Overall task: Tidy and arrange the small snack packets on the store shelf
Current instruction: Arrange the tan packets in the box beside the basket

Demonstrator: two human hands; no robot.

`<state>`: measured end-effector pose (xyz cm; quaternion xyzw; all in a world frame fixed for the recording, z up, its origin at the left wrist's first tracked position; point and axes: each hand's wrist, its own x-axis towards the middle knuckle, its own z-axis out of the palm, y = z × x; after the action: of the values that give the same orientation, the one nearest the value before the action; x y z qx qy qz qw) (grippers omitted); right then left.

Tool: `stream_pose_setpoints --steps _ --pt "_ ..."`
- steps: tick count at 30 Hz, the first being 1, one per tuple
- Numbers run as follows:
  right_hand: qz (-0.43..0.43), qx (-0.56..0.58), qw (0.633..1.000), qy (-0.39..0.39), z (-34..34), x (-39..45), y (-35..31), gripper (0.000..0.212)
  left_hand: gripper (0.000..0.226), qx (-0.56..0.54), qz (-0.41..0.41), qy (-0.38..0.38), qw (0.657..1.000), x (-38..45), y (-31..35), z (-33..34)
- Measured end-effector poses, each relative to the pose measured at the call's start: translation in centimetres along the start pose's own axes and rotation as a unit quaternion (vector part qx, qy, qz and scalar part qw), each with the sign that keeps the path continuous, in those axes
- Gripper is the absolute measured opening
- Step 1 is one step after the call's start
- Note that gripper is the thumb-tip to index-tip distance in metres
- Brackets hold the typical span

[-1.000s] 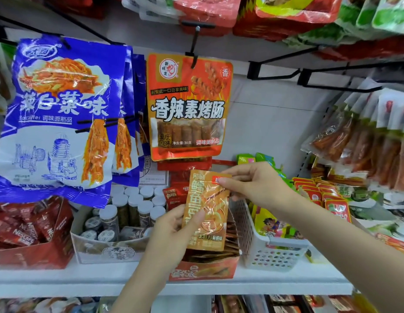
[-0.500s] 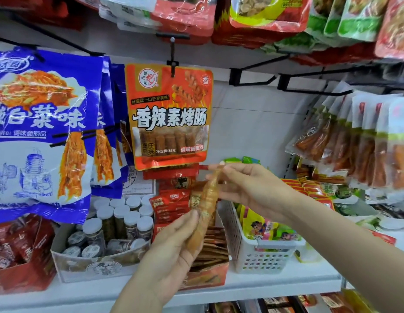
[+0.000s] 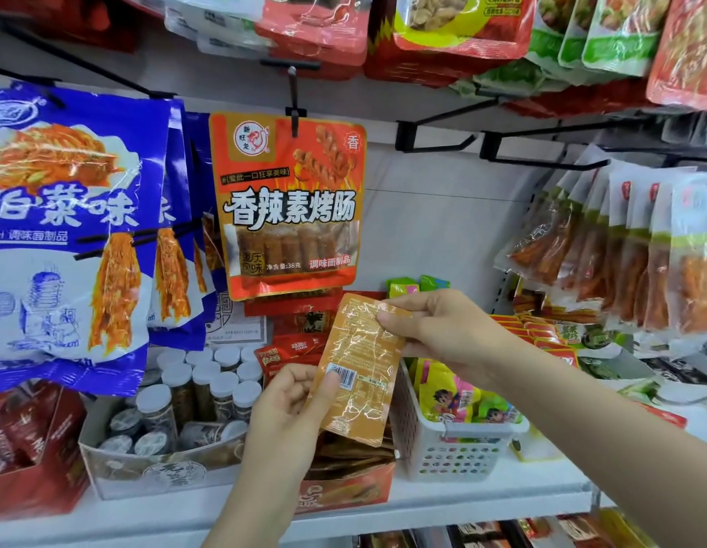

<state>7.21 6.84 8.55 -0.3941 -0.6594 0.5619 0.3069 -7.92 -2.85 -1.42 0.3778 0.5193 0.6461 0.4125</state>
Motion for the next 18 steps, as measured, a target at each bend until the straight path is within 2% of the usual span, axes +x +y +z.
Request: stream_pose_setpoints --steps 3,5,8,10,12,14,15,17,18 --pt "0.007 0.018 1.0 0.001 0.0 0.1 0.0 0.007 0.037 -0.059 -0.018 -0.023 0.998 -0.1 0.2 -0.2" --pt "0.01 0.039 0.999 -0.005 -0.2 0.3 0.1 0.011 0.046 -0.164 -0.066 -0.035 0.984 0.1 0.4 -0.3" --pt "0.005 0.079 0.996 -0.05 -0.3 0.2 0.1 0.018 0.071 -0.337 -0.203 -0.105 0.913 0.1 0.8 -0.7" --pt "-0.014 0.094 0.992 -0.088 0.0 0.2 0.0 0.023 0.066 -0.358 -0.247 -0.183 0.882 -0.2 0.7 -0.9" --pt "-0.038 0.103 0.988 -0.107 0.2 0.2 -0.1 0.024 0.046 -0.369 -0.25 -0.22 0.868 -0.3 0.3 -0.9" --pt "-0.052 0.099 0.988 -0.106 0.0 0.4 -0.5 0.026 0.044 -0.371 -0.22 -0.186 0.883 0.1 0.2 -0.9" --pt "-0.046 0.094 0.99 -0.099 -0.2 0.5 -0.7 0.029 0.046 -0.336 -0.194 -0.152 0.909 0.3 0.2 -0.9" --pt "-0.008 0.076 0.993 -0.086 -0.9 0.6 -1.0 0.035 0.037 -0.2 -0.127 -0.066 0.969 0.7 0.0 -0.8" --pt "0.01 0.058 0.995 -0.086 -1.2 0.6 -1.0 0.039 0.03 -0.141 -0.096 -0.023 0.985 0.7 -0.1 -0.8"
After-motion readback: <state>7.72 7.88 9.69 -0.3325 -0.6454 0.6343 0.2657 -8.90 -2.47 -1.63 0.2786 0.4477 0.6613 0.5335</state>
